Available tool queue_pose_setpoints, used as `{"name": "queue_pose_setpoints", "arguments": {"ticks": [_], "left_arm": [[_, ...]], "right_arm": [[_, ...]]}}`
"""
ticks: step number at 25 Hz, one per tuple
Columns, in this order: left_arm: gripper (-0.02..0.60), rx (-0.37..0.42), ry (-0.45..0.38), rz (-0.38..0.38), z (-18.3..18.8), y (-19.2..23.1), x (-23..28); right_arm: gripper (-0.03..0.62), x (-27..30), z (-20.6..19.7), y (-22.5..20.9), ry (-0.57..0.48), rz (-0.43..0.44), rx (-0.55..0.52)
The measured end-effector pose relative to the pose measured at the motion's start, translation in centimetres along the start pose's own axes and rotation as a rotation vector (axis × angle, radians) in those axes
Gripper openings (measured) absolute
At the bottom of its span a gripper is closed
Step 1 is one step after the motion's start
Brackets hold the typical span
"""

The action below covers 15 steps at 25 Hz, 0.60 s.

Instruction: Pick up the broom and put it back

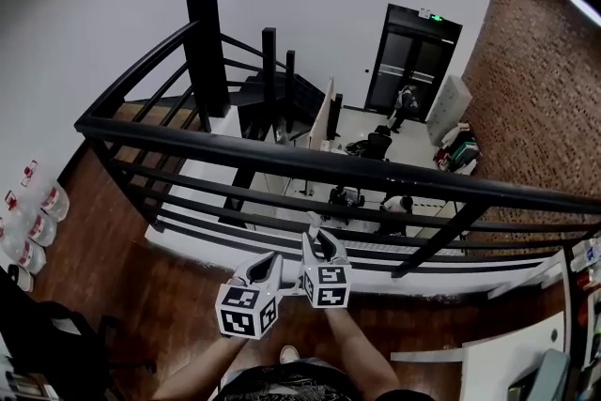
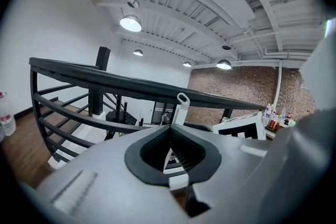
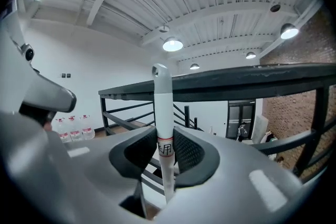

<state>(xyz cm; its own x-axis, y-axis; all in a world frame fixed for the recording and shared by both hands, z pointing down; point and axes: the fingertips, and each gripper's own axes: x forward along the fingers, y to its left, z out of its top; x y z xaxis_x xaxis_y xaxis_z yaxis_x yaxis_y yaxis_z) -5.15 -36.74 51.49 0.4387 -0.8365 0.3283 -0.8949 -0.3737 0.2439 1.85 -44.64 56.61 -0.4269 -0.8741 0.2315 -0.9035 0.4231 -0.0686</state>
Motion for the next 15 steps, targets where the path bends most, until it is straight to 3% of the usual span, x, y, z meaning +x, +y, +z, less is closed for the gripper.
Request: {"name": "queue_pose_setpoints", "arguments": {"ticks": [15], "left_arm": [[0.003,0.056,-0.122,-0.019,3.6,-1.0,-3.7]], "right_arm": [[0.089,-9.9,11.1,4.6,-0.149,0.007,-0.053]]}}
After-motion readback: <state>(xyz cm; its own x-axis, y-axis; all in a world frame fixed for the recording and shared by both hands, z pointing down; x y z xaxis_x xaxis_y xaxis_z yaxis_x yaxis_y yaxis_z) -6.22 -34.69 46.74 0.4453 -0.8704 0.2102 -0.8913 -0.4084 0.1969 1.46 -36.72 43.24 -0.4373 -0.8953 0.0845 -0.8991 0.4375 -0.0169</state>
